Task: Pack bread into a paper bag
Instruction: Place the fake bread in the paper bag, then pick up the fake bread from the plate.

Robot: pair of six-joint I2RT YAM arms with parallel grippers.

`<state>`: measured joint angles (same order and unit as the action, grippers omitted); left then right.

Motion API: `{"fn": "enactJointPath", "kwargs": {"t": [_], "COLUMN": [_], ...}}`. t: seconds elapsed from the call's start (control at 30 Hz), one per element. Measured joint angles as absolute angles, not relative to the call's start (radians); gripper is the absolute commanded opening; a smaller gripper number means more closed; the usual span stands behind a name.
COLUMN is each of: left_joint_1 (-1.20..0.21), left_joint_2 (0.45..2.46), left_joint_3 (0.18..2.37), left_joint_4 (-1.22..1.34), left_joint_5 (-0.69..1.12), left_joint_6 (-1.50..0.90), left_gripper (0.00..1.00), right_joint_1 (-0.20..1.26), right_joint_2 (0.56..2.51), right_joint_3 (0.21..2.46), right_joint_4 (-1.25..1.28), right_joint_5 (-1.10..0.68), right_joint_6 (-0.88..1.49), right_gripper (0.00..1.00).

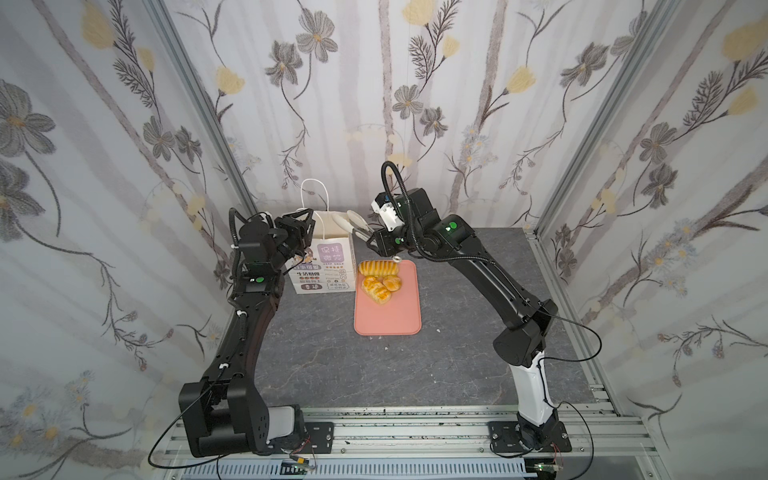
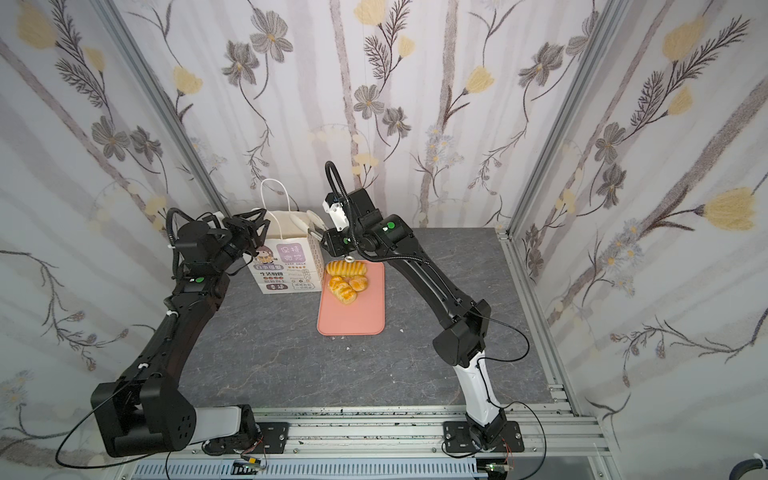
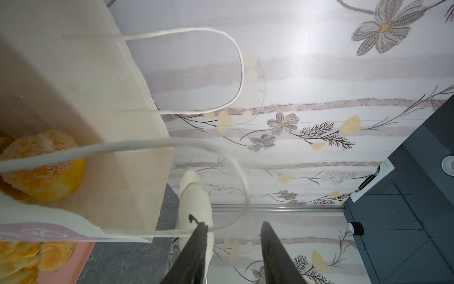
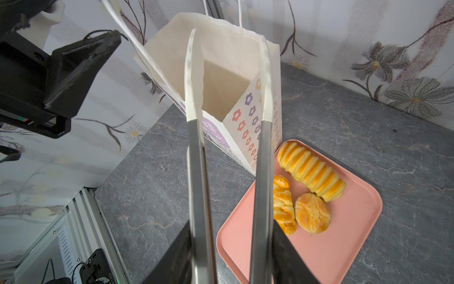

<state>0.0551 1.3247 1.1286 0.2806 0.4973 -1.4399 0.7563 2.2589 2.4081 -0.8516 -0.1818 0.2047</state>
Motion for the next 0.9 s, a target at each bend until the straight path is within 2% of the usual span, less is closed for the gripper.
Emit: {"fn": "enactJointPath", "kwargs": {"t": [0.27, 0.63, 0.9], "left_joint_1": [0.055, 0.055, 0.055], "left_joint_2": [1.325, 1.337, 1.354], "left_joint_3": [1.129, 1.117, 1.113], "left_joint_4": [0.281, 0.292, 0.297], "left_joint_5": [0.498, 0.498, 0.501], "left_joint_6": [-1.440, -1.440, -1.441], "left_gripper": [0.39, 0.39, 0.39], "right_joint_1": [0.748, 0.720, 0.721], "right_joint_2": [2.164, 1.913, 1.880], "right_joint_3": [2.305, 1.806, 1.566], "right_joint_4": [-0.870, -0.819, -0.742], "right_joint_5": [-0.181, -0.128, -0.123], "right_joint_6": [0.193, 0.148, 0.168], "right_gripper": [0.45, 0.45, 0.46]}}
